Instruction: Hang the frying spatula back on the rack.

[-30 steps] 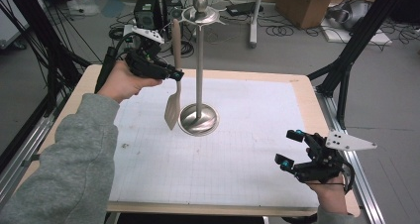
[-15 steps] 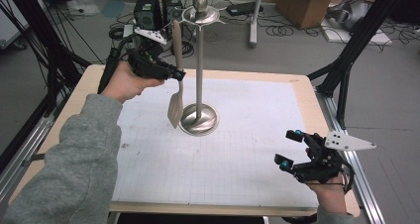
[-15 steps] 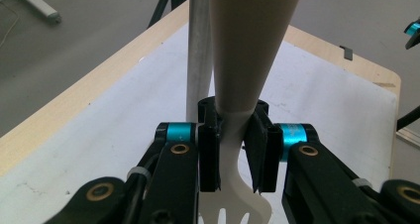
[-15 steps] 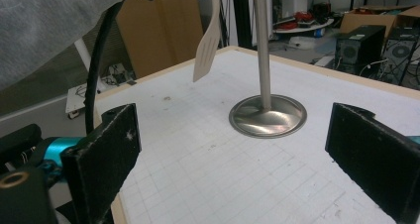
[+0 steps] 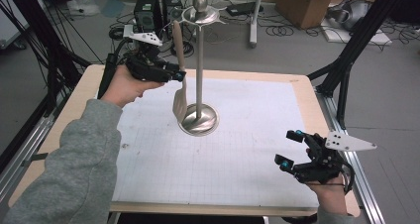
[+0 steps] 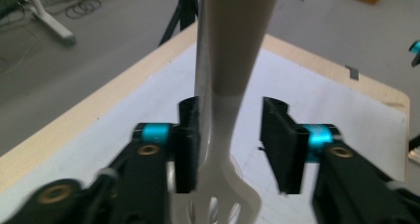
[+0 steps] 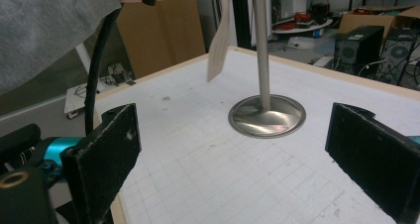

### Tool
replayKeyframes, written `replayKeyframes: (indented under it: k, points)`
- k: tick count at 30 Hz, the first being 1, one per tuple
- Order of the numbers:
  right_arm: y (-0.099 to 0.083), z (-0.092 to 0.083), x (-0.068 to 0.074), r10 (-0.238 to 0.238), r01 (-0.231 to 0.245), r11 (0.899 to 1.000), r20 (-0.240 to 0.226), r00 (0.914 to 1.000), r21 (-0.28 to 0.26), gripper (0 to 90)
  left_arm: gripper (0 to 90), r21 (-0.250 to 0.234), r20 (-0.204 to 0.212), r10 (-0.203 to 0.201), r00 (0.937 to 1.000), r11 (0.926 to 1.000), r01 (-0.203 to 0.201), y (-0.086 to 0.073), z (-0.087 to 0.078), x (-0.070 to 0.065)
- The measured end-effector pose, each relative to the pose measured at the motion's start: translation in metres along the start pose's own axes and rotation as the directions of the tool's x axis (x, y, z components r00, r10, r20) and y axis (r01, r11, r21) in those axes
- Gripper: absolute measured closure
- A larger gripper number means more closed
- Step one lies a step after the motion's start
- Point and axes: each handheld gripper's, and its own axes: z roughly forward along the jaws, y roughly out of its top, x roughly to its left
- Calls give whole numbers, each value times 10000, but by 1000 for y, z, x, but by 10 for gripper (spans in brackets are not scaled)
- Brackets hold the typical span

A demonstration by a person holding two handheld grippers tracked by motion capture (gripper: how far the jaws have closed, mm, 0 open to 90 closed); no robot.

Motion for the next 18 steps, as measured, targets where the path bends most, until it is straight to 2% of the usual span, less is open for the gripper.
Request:
replayKeyframes:
  k: [2,4,8,12,16,18]
  points:
    - [0,0,0,-19,19,10000,21,10000,-27,60,456,-255,-147,10,9999,9997,-14,-4,-4,-1]
    - [0,0,0,-29,29,10000,39,10000,-52,60,345,-487,-300,-88,9995,9988,73,-9,-9,-3]
    - [0,0,1,-70,71,9999,77,9999,-97,60,246,-918,-459,-182,9988,9957,139,-20,-23,-5]
    - [2,-1,2,-107,109,9996,112,9999,-247,60,123,-1378,-593,-518,9969,9895,432,-32,-39,-9]
    - [3,-3,4,-108,116,9991,184,9998,-419,60,74,-1711,-486,-690,9964,9834,598,-42,-54,-12]
    - [4,-5,4,-91,102,9987,202,9998,-507,60,60,-1849,-608,-575,9965,9817,454,-48,-62,-14]
